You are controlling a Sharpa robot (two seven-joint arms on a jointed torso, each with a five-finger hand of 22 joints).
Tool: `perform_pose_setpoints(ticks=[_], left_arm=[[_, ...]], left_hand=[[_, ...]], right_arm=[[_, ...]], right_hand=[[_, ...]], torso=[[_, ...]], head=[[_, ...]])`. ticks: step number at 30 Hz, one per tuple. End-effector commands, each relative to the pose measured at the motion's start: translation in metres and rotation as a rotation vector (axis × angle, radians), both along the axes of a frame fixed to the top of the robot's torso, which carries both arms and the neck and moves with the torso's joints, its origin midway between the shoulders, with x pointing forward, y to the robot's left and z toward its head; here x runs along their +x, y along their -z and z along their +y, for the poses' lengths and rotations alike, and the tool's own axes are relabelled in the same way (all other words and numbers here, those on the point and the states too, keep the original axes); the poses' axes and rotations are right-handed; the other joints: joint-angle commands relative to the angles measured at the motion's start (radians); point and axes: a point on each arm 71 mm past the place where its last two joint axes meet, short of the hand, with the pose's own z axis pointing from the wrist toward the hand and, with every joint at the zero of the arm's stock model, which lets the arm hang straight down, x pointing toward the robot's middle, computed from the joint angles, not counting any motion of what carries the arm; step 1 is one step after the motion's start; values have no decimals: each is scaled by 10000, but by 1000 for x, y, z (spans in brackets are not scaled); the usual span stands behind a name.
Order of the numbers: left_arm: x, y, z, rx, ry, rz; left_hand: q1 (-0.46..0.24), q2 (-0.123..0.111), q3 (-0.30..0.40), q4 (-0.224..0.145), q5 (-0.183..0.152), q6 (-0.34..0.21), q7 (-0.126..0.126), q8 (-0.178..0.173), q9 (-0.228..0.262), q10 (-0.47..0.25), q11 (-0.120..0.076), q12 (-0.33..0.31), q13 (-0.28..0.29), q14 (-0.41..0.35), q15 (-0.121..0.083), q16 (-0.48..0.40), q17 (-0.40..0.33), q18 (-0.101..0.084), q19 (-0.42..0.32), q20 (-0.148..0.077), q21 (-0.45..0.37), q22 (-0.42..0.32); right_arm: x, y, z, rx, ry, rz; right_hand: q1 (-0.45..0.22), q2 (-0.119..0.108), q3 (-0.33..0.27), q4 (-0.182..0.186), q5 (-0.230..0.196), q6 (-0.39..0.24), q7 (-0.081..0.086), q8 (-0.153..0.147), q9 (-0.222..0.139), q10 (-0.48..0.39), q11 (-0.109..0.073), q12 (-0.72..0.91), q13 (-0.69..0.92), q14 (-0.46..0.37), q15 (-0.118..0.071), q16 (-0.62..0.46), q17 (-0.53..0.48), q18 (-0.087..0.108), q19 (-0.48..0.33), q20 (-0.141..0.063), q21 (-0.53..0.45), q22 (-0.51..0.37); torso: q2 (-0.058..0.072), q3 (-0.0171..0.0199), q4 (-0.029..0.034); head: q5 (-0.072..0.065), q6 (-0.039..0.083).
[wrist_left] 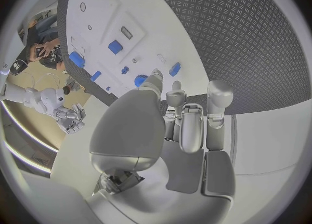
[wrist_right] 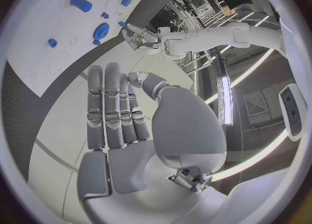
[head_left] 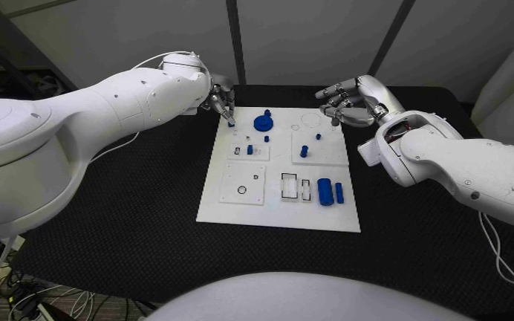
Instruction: Assemble the parts on the task board
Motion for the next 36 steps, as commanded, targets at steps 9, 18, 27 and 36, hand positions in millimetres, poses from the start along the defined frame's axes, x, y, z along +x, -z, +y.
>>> perform_pose_setpoints(ticks=[9,18,27,36], left_arm=[[-1,2,-1,-35,490,181],[2,1,4,12,234,-128],[3,3,7,36,76,-279],[2,6,6,45,83,-185]], left_hand=[[34,132,-18,-84,-55,-112,7,-18,-227,68,-64,52,43,645,-69,34,1366,35,22,-29,50,73],[8,235,-31,-126,-54,-230,51,-24,-452,103,-43,93,56,664,-60,71,1425,16,76,-28,132,132],[41,335,-11,-185,-54,-212,92,7,-583,122,-19,111,56,674,-45,90,1455,10,96,-19,155,157],[42,378,-6,-203,-55,-171,100,23,-630,140,-10,132,69,682,-37,105,1480,2,117,-14,190,180]], right_arm=[[-1,-2,2,18,-118,-122],[-1,-3,1,16,-118,-123],[-1,-3,1,8,-121,-119],[-1,-3,2,7,-138,-117]], right_hand=[[25,93,-55,10,52,37,48,-53,-12,-18,55,-18,-14,52,11,-45,-13,116,52,33,-33,-9],[25,93,-55,10,52,37,48,-53,-12,-18,55,-18,-14,52,11,-45,-13,116,52,33,-33,-9],[25,93,-55,10,52,37,48,-53,-12,-18,55,-18,-14,52,11,-45,-13,116,52,33,-33,-9],[25,93,-55,10,52,37,48,-53,-12,-18,55,-18,-14,52,11,-45,-13,116,52,33,-33,-9]], torso=[[7,-5,16],[6,3,13],[10,6,20],[4,-2,17]], head=[[-57,-15],[-76,-9],[-108,-10],[-123,-17]])
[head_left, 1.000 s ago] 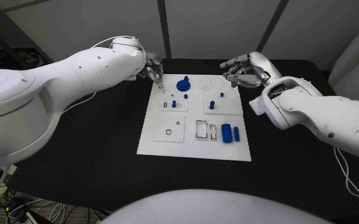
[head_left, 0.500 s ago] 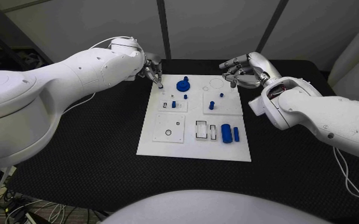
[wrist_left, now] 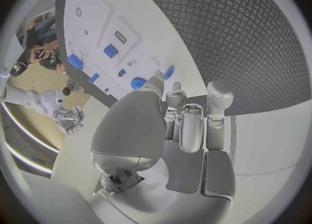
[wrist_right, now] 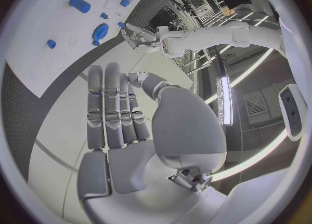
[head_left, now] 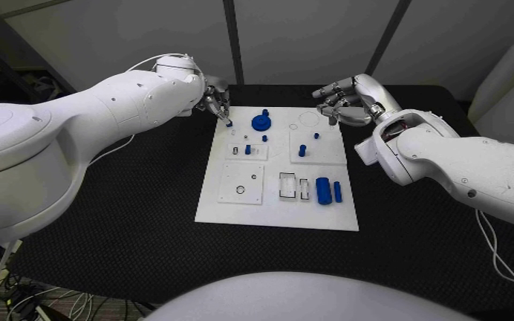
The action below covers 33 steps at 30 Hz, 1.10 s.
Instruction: Assemble the parts on the task board
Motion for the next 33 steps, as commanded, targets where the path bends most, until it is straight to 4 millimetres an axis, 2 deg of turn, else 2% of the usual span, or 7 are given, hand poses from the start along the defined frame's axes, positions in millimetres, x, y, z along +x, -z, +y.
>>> perform_pose_setpoints(ticks=[1,11,33], left_arm=[[0,0,-2,29,43,-61],[0,4,-4,46,18,5],[0,7,-5,112,-77,138]], left_hand=[[-24,109,19,-65,-58,14,63,25,-20,77,-13,50,22,683,-35,67,1485,2,78,24,53,16],[-57,244,38,-65,-56,75,75,34,-120,98,-4,68,22,693,-27,85,1514,-5,102,34,88,46],[-7,574,129,-179,-56,344,106,83,-359,125,46,105,17,712,8,124,1578,-17,137,62,140,105]], right_arm=[[0,-2,2,2,-104,-108],[-1,-2,2,6,-108,-111],[-1,-2,2,11,-130,-108]], right_hand=[[25,93,-56,10,52,38,48,-53,-12,-18,55,-18,-18,52,11,-46,-14,116,52,33,-33,-11],[25,93,-56,10,52,38,48,-53,-12,-18,55,-18,-18,52,11,-46,-14,116,52,33,-33,-11],[25,93,-56,10,52,38,48,-53,-12,-18,55,-18,-18,52,11,-46,-14,116,52,33,-33,-11]], torso=[[-8,-5,-8],[7,5,-1],[-6,-3,-3]], head=[[9,-10],[-20,5],[-19,-51]])
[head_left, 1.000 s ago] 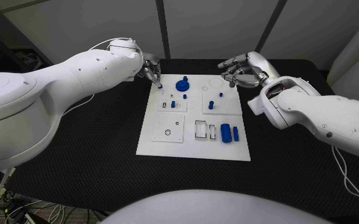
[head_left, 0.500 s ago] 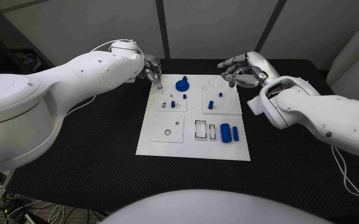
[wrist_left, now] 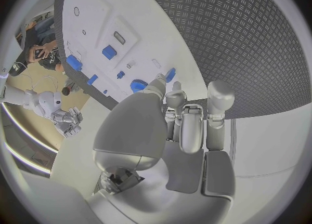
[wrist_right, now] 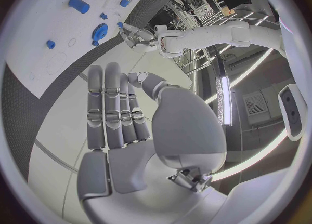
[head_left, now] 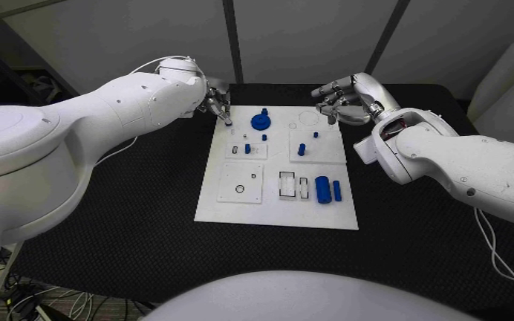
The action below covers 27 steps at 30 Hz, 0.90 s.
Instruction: Assemble the parts on the task board
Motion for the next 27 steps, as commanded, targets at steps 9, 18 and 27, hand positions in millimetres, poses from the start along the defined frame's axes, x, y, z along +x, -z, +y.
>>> perform_pose_setpoints(ticks=[9,18,27], left_arm=[[0,2,0,89,-83,181],[0,3,0,90,-97,188],[0,3,0,65,-77,150]], left_hand=[[26,150,9,-79,-58,139,4,56,-47,59,62,76,13,715,19,53,1590,-22,70,-6,72,28],[42,193,25,-105,-56,155,0,48,-83,41,59,47,-26,714,24,52,1588,-24,74,1,79,37],[52,542,144,-176,-56,399,-35,99,-209,63,88,76,-25,719,49,66,1609,-26,86,27,97,72]], right_arm=[[0,-2,2,5,-109,-93],[0,-2,2,10,-109,-101],[0,-2,2,13,-116,-105]], right_hand=[[24,93,-56,10,52,37,48,-53,-12,-18,55,-18,-12,52,11,-46,-15,116,52,33,-33,-12],[24,93,-56,10,52,37,48,-53,-12,-18,55,-18,-12,52,11,-46,-15,116,52,33,-33,-12],[24,93,-56,10,52,37,48,-53,-12,-18,55,-18,-12,52,11,-46,-15,116,52,33,-33,-12]], torso=[[-1,-1,4],[1,-3,-3],[0,0,3]], head=[[9,-22],[8,-30],[9,-62]])
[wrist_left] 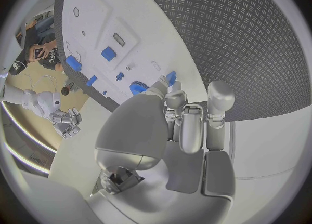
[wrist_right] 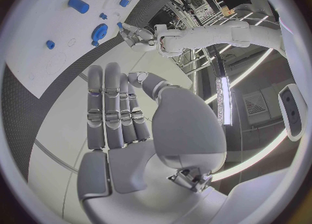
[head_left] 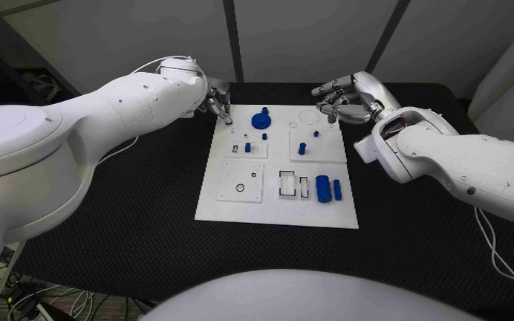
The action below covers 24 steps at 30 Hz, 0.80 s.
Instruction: Assemble the parts on the task board
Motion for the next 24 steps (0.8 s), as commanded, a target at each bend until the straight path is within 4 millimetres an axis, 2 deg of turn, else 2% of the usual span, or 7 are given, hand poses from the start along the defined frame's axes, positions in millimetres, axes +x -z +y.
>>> perform_pose_setpoints(ticks=[1,5,9,14,24], left_arm=[[0,-1,0,18,-9,20],[0,0,-1,3,22,44],[-1,1,-2,-11,90,155],[-2,3,-4,-83,242,266],[-4,3,-7,-522,565,355]], left_hand=[[4,211,48,-71,-56,131,-28,46,-38,32,53,21,0,721,49,71,1616,-25,60,1,59,20],[62,374,122,-167,-57,332,-74,118,-56,51,59,45,7,728,54,86,1641,-25,65,9,67,38],[224,525,228,-421,-63,635,-120,236,-51,83,45,70,11,743,48,115,1694,-21,58,10,60,56],[323,620,303,-629,-55,788,-148,284,-54,123,29,87,14,761,35,151,1759,-20,52,4,58,73],[659,896,611,-1352,114,1105,-160,427,43,247,6,45,-65,806,5,234,1910,-45,108,-23,180,184]], right_arm=[[0,-2,2,12,-107,-104],[0,-2,2,13,-114,-102],[0,-2,2,10,-112,-98],[0,-2,2,9,-115,-97],[0,-2,2,10,-114,-100]], right_hand=[[24,93,-56,10,52,37,48,-53,-12,-18,55,-18,-15,52,11,-46,-15,116,52,33,-33,-13],[24,93,-56,10,52,37,48,-53,-12,-18,55,-18,-15,52,11,-46,-15,116,52,33,-33,-13],[28,102,-61,2,54,36,49,-52,-12,-18,56,-13,-36,66,11,-72,-16,116,59,33,-45,-16],[35,118,-71,-12,57,34,50,-51,-12,-16,56,-3,-75,92,10,-120,-17,117,71,32,-67,-21],[34,120,-74,-12,57,37,50,-50,-11,-14,56,0,-79,97,10,-125,-16,116,74,33,-69,-21]], torso=[[5,3,0],[3,-1,-6],[0,0,-5],[2,2,-3],[1,1,15]], head=[[-10,-21],[-8,-38],[-16,-66],[-19,-83],[1,-84]])
